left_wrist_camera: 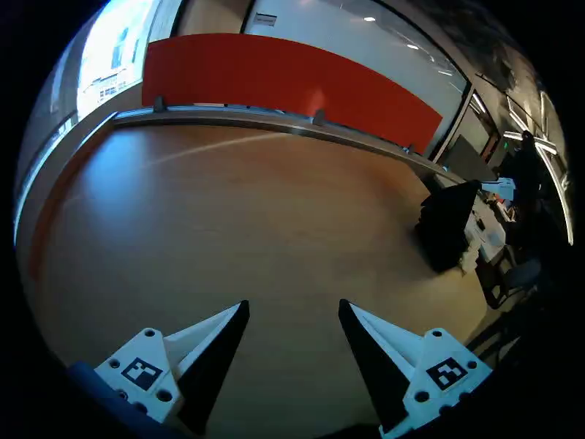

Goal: Fold towel

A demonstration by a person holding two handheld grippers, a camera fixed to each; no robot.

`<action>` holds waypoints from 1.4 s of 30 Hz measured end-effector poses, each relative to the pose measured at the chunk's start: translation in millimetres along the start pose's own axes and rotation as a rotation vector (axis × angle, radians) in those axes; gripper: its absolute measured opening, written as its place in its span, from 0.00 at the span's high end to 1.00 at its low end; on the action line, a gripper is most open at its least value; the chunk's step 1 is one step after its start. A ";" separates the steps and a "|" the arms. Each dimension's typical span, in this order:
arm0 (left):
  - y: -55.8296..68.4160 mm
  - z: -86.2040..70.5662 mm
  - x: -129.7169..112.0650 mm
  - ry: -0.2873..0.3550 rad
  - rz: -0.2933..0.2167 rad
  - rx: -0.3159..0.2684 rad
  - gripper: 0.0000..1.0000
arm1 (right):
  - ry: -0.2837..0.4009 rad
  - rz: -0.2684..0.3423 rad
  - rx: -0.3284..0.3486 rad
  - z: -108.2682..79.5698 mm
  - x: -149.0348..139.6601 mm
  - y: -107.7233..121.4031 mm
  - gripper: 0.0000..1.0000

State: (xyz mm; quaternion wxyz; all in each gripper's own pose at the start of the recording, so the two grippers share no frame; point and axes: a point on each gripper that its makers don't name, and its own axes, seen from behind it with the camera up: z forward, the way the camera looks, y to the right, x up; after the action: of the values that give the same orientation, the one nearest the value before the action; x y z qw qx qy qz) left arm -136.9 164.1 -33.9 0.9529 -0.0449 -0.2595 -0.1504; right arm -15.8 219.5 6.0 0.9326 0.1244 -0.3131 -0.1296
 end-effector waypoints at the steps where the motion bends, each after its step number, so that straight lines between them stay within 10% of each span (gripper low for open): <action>1: 0.6 0.1 -0.1 -0.001 0.002 -0.002 0.10 | 0.000 0.003 0.000 -0.8 -1.7 -1.3 0.96; 30: -5.2 -11.1 -6.7 0.008 -0.006 -0.015 0.10 | 0.003 -0.011 0.001 1.1 6.3 -24.1 0.96; 42: -4.9 -14.9 -10.7 0.000 0.008 -0.013 0.10 | -0.043 0.012 -0.057 -4.3 -41.3 -4.8 0.96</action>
State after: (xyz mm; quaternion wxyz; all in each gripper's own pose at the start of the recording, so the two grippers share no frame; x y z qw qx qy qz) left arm -140.0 159.9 -52.2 0.9532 -0.0520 -0.2585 -0.1481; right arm -45.7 228.8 -21.7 0.9295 0.0932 -0.3302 -0.1354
